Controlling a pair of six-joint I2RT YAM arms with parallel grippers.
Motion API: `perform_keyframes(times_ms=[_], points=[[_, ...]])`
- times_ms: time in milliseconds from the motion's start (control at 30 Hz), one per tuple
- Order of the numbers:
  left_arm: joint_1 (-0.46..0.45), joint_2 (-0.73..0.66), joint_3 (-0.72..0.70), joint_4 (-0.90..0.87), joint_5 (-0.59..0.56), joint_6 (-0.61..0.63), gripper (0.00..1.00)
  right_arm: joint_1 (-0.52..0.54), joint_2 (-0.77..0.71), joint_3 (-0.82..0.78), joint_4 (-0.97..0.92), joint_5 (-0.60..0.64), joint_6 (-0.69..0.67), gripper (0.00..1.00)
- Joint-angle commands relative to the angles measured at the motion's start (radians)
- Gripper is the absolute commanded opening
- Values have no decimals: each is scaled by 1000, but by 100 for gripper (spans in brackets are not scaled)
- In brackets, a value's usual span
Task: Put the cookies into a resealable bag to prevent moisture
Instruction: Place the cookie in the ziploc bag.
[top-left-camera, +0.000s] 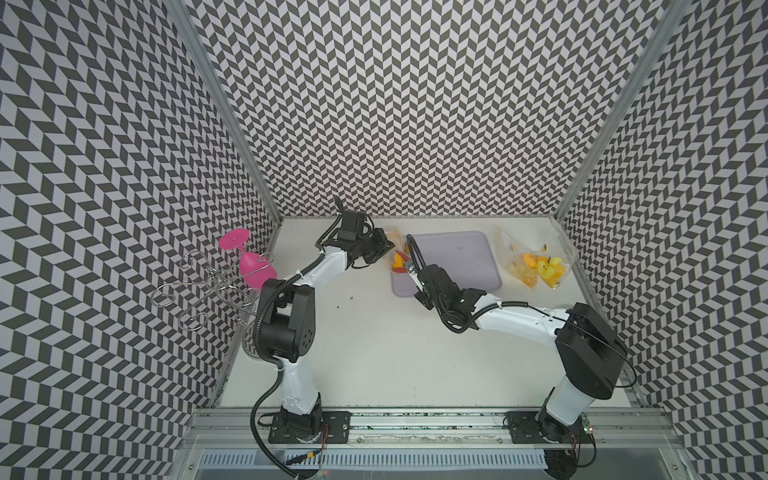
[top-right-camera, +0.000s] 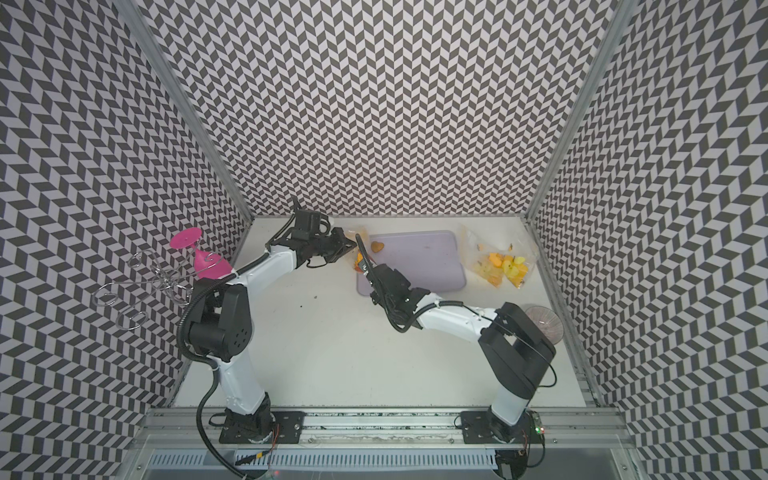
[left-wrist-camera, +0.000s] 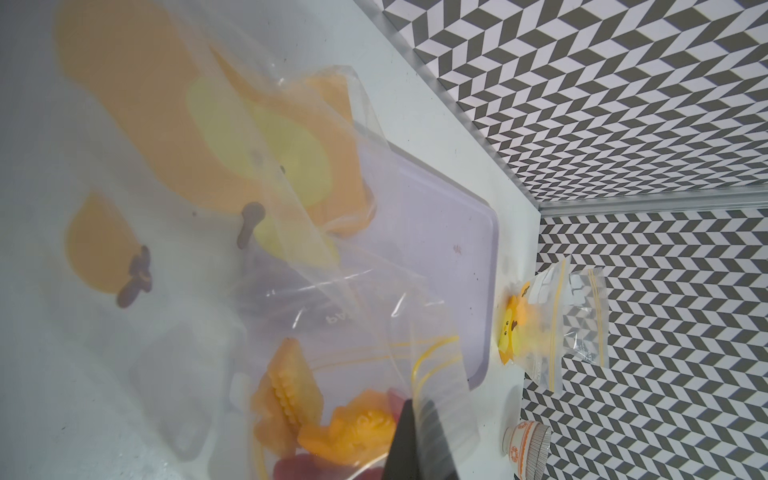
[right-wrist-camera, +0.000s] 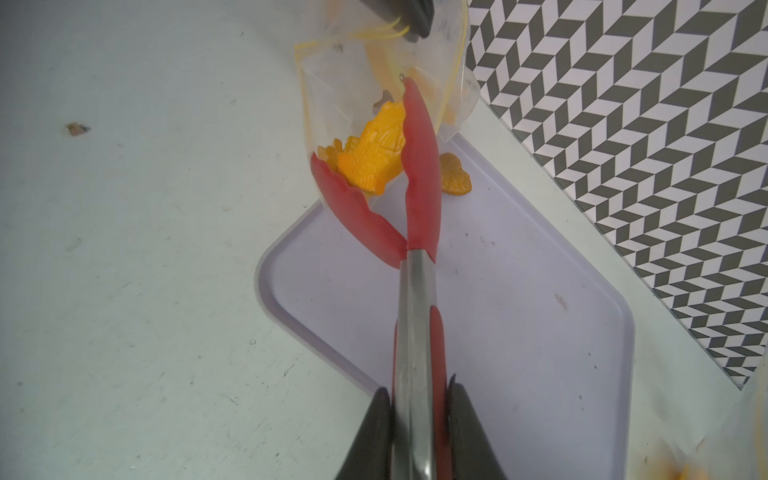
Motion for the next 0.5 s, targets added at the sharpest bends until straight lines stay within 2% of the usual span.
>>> perform_keyframes(times_ms=[0,300,467], points=[[-9,6,35,18,11,-5,0,5,15,44,52,8,-11,0],[-9,-6,8,21,11,2,0,-37,65,158,15,-63,59,0],[-10,-8,7,17,11,5,0,-50,100,209,-16,-53,90,0]])
